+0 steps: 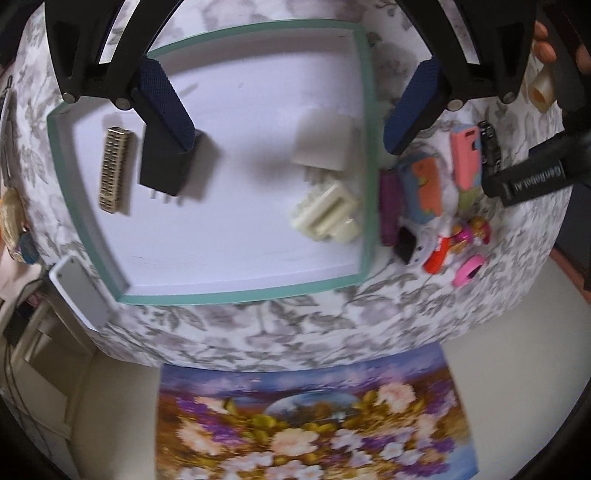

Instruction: Organize rigid objects

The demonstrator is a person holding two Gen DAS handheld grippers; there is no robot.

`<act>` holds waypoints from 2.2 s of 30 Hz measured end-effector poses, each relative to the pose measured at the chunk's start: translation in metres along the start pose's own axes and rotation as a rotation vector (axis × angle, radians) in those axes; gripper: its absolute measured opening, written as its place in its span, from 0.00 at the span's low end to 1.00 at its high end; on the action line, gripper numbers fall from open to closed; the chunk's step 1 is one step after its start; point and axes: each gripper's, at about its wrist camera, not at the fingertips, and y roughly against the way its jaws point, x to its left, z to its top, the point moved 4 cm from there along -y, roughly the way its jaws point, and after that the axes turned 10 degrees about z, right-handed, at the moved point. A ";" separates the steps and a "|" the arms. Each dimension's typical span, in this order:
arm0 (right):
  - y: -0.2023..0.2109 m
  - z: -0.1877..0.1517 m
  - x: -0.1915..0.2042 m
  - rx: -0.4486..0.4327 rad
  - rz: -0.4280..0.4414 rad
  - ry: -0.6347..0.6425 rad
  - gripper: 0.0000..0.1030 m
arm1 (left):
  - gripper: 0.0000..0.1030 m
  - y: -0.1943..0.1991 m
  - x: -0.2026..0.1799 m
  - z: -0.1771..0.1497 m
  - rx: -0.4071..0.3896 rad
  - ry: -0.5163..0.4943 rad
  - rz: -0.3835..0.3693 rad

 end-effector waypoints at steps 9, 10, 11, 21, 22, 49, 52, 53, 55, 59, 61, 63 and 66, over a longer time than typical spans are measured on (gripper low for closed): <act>0.002 0.000 0.027 -0.013 0.057 0.020 1.00 | 0.83 0.000 0.024 0.015 -0.009 0.065 -0.058; 0.002 0.001 0.030 -0.017 0.055 0.024 1.00 | 0.83 0.000 0.025 0.016 -0.008 0.065 -0.066; 0.002 0.002 0.032 -0.021 0.052 0.030 1.00 | 0.83 0.001 0.026 0.016 -0.008 0.063 -0.071; -0.012 0.016 0.071 0.005 0.132 0.037 1.00 | 0.83 0.002 0.049 0.031 -0.049 -0.020 -0.031; -0.014 0.016 0.075 0.010 0.141 0.034 1.00 | 0.83 0.001 0.051 0.032 -0.050 -0.025 -0.027; -0.079 -0.017 0.148 0.138 0.216 0.142 0.82 | 0.83 -0.070 0.088 0.020 0.158 0.138 -0.054; -0.080 -0.017 0.154 0.134 0.204 0.171 0.78 | 0.83 -0.074 0.094 0.019 0.168 0.165 -0.061; -0.081 -0.017 0.157 0.135 0.200 0.182 0.77 | 0.83 -0.074 0.097 0.018 0.170 0.172 -0.063; -0.082 -0.018 0.161 0.134 0.188 0.205 0.73 | 0.83 -0.074 0.100 0.019 0.173 0.187 -0.072; -0.084 -0.019 0.169 0.132 0.171 0.244 0.62 | 0.83 -0.075 0.101 0.019 0.177 0.189 -0.077; -0.086 -0.020 0.173 0.144 0.183 0.250 0.53 | 0.83 -0.075 0.100 0.019 0.181 0.190 -0.084; -0.087 -0.021 0.176 0.153 0.196 0.252 0.51 | 0.83 -0.076 0.100 0.019 0.184 0.189 -0.087; -0.090 -0.020 0.175 0.148 0.173 0.251 0.47 | 0.83 -0.077 0.098 0.019 0.186 0.189 -0.089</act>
